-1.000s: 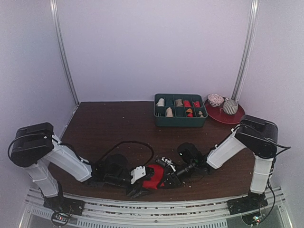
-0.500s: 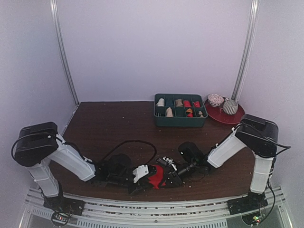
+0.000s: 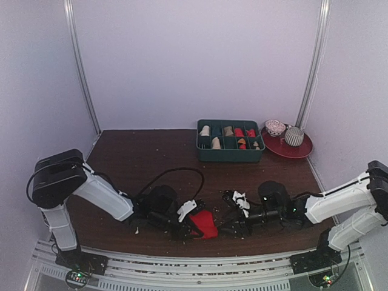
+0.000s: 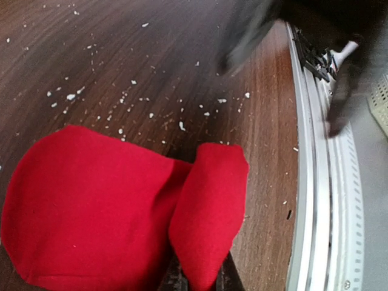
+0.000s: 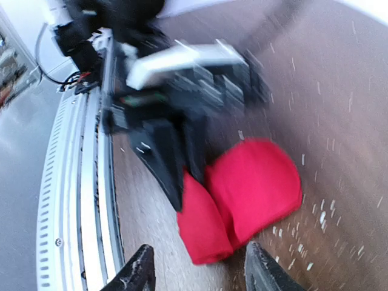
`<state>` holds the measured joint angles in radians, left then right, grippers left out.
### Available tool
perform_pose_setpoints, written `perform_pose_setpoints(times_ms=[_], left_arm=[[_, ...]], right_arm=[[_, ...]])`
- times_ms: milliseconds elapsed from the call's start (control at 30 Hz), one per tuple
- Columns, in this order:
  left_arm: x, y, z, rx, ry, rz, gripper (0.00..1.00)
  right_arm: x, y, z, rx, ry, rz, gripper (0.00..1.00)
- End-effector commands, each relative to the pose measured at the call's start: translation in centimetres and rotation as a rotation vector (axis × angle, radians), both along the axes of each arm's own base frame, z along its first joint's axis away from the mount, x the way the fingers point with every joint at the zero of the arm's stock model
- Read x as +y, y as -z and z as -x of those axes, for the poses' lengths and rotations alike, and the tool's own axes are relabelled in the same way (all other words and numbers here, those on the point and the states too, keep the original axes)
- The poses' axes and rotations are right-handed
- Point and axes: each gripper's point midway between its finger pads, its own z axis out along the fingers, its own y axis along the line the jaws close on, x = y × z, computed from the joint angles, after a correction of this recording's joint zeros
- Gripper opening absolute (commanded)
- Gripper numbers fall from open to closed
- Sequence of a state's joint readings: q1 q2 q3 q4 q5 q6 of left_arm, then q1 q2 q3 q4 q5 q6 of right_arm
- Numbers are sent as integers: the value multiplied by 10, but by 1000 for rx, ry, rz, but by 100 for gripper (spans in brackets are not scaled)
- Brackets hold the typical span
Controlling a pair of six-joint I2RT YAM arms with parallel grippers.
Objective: Roll the socks
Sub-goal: Roll a pair of socks at the center of the board.
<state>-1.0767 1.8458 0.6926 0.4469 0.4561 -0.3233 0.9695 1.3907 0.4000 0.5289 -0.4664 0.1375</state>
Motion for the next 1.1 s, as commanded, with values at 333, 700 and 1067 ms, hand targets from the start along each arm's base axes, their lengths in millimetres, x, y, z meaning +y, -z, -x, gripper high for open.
perform_pose_setpoints(times_ms=[333,700,1067], left_arm=[[81,92,48,348,-48,-419,0],[85,95,52,360,-32,-424,0],[80,82,47,298,-16,-366,10]], right_arm=[[29,19,18,-513,-277,217,54],[35,43,14,-492,-270,253,45],[25,82,14,-349,-216,346,24]])
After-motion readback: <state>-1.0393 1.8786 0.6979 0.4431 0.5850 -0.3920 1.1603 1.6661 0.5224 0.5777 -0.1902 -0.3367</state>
